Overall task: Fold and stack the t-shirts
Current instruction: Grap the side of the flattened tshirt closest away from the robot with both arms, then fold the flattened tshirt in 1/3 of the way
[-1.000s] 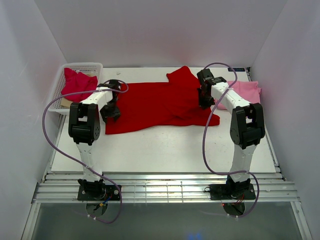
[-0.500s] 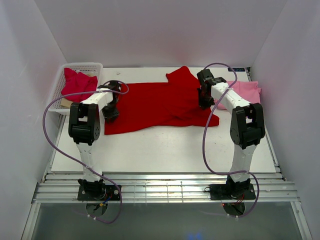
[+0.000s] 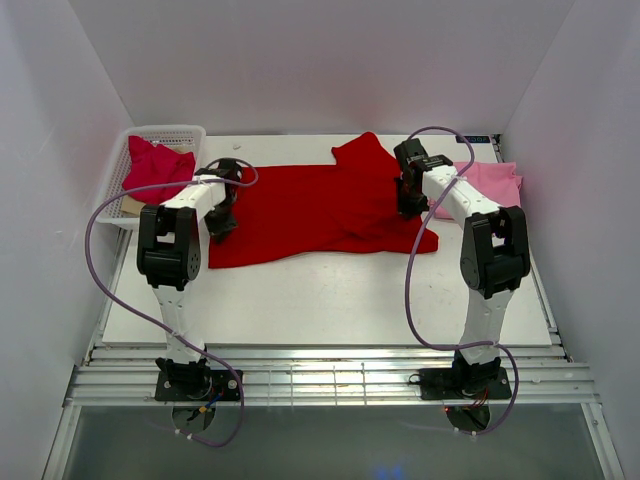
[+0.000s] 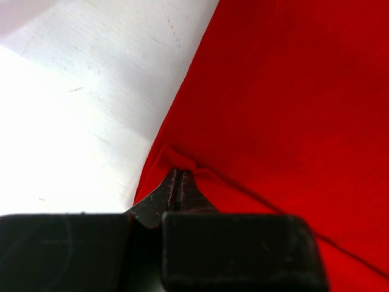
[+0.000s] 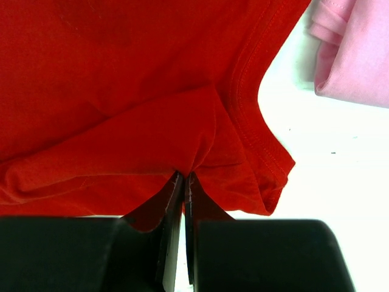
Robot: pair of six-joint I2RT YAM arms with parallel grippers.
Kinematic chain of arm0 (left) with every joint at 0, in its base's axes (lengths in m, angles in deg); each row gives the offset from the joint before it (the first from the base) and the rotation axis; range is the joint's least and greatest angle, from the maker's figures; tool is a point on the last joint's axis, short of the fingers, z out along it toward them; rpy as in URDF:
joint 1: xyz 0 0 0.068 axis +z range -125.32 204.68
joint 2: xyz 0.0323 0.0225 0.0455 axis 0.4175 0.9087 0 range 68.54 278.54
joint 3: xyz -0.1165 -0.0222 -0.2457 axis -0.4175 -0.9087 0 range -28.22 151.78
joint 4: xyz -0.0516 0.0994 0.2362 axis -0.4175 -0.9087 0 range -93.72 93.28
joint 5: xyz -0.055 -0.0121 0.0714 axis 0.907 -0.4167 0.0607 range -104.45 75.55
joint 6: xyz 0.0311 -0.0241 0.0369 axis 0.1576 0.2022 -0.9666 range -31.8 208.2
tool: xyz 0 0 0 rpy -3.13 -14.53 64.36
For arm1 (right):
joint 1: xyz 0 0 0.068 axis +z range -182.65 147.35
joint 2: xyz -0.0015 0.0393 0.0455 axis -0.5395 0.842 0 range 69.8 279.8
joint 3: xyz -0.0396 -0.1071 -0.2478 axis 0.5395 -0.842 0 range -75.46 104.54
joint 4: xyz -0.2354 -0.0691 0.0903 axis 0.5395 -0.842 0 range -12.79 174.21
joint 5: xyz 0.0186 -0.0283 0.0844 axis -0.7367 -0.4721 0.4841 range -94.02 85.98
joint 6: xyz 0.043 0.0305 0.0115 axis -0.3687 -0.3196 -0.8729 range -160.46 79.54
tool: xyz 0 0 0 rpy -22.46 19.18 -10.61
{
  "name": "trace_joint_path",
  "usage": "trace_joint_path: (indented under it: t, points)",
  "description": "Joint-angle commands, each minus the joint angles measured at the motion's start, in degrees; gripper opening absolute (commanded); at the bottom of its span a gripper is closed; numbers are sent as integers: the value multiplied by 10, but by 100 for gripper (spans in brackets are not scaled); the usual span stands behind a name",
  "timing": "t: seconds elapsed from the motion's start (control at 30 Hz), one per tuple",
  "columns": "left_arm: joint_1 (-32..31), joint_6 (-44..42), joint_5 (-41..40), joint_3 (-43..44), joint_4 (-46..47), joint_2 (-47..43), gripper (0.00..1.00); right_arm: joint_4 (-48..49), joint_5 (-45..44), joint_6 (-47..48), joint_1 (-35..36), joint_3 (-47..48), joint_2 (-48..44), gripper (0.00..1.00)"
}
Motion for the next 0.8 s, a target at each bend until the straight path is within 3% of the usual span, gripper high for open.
trace_joint_path:
  t: [0.0,0.23,0.77]
  points:
    - [4,-8,-19,37,4,-45,0,4,3,2,-2,-8,-32,8]
    - [4,-11,-37,105,-17,-60,0,3,-5,2,-2,-4,-37,8]
    - [7,-29,-30,181,-12,25,0,-14,-6,-4,-13,52,-8,8]
